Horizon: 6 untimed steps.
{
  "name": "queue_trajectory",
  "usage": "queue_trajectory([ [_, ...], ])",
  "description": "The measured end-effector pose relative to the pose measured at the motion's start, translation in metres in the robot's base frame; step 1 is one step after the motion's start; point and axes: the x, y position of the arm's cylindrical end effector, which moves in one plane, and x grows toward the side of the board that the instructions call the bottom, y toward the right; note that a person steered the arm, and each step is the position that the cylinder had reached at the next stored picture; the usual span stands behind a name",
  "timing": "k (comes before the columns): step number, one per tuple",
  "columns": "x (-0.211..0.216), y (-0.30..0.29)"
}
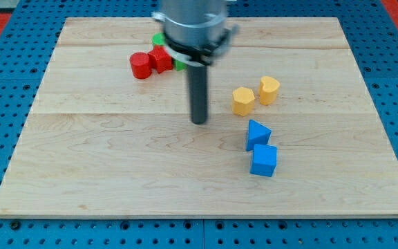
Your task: Move the blue cube towards the blue triangle
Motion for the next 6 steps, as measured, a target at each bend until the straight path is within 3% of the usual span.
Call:
queue_trajectory([
  [1,0.054,0.016],
  [2,0.114,-0.009],
  [3,0.117,0.028],
  [5,0.076,0.051],
  [6,0.102,0.074],
])
